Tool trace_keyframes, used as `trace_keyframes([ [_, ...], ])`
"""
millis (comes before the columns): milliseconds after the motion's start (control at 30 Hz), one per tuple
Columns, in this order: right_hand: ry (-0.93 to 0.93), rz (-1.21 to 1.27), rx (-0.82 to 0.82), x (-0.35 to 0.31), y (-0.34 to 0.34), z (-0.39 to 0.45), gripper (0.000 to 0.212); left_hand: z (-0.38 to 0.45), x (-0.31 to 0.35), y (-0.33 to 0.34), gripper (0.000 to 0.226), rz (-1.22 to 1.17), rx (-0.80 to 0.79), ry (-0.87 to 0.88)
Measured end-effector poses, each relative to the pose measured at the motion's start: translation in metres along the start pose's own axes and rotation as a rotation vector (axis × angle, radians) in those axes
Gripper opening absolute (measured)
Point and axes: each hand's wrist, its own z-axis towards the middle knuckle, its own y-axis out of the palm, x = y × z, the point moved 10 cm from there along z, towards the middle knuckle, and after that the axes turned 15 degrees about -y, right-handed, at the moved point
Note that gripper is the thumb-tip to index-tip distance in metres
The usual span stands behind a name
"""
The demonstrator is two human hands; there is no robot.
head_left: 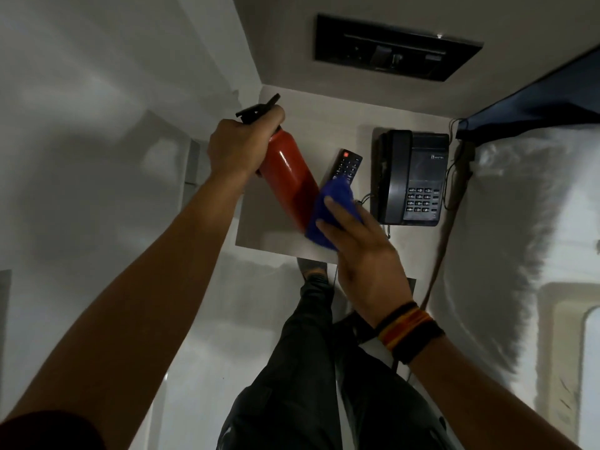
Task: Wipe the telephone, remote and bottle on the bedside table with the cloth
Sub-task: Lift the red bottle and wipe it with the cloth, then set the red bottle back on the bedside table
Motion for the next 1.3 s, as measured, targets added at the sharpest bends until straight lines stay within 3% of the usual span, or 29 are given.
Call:
trace_keyframes([
  [33,-0.029,-0.011,0.073,-0.007,-0.010,0.016,0.051,-0.002,0.000,0.000,0.046,0.011,0.007,0.003],
  [100,-0.102,-0.073,0.057,-0.021,-0.010,0.050,0.059,-0.006,0.003,0.005,0.049,0.044,0.006,0.025],
  [200,-0.167,-0.173,-0.168,-0.028,0.027,0.068,0.076,-0.006,0.008,0.003,0.049,0.035,-0.007,0.029],
  [300,-0.202,-0.175,-0.353,-0.014,0.069,0.028,0.075,0.001,0.011,-0.004,0.046,0.060,-0.024,0.040],
  [400,0.005,-0.058,-0.509,0.021,0.102,-0.035,0.060,0.006,0.019,-0.009,0.041,0.068,-0.003,0.119],
  [500,0.391,0.160,-0.271,0.060,0.084,-0.072,0.044,-0.001,0.031,-0.006,0.029,0.052,-0.022,0.279],
  [600,0.578,0.293,-0.056,0.082,0.057,-0.082,0.047,-0.014,0.031,0.000,0.022,0.060,-0.044,0.475],
  [833,0.730,0.523,0.160,0.098,0.018,-0.067,0.051,-0.035,0.013,0.029,0.067,0.143,-0.199,0.727],
  [933,0.757,0.662,0.265,0.100,0.013,-0.066,0.046,-0.041,0.002,0.032,0.077,0.194,-0.214,0.745],
  [1133,0.960,1.250,0.615,0.107,0.014,-0.077,0.021,-0.048,-0.016,0.035,0.104,0.245,-0.205,0.598],
  [1300,0.823,1.655,0.606,0.089,-0.012,-0.076,0.037,-0.076,-0.022,0.026,0.121,0.439,-0.189,0.568],
])
